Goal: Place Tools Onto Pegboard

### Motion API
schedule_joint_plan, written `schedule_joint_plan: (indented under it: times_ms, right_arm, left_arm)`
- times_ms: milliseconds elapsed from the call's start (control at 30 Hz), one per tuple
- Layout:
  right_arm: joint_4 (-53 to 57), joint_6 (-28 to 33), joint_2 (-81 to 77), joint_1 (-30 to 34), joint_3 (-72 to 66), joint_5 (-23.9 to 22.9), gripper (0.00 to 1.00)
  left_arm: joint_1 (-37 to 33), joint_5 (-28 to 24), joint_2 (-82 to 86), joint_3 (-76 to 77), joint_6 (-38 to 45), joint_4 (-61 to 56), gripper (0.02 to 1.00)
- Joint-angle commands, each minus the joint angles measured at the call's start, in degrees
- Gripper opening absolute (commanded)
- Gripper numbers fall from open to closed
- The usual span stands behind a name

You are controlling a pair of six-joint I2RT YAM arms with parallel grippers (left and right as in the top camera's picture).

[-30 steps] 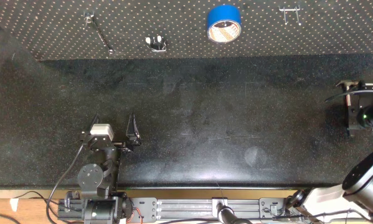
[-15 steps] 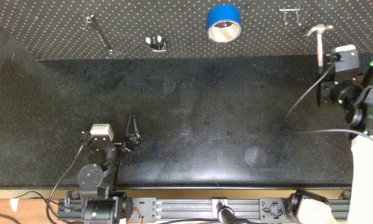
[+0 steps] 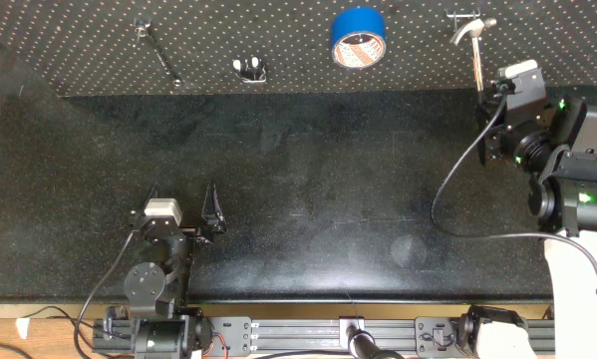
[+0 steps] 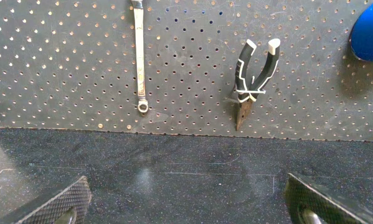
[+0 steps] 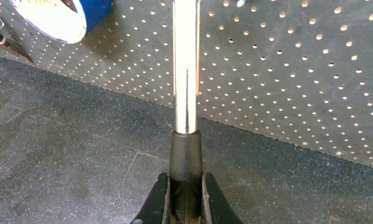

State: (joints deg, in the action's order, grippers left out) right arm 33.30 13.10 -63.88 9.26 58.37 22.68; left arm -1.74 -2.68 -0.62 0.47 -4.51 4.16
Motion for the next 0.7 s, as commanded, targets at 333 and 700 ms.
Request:
schedule_joint_plan:
  times_ms: [333, 700]
  right_arm:
    - [-7.30, -0.85, -7.37, -0.31, 0.00, 0.92, 0.075]
    - [-9.92, -0.85, -11.28, -0.31, 0.00, 0.92, 0.080]
  left_arm:
    - [-0.22, -0.81, 0.42, -0.15, 0.52, 0.26, 0.996]
    - [-0.22, -0.81, 0.44, -0.15, 0.52, 0.26, 0.996]
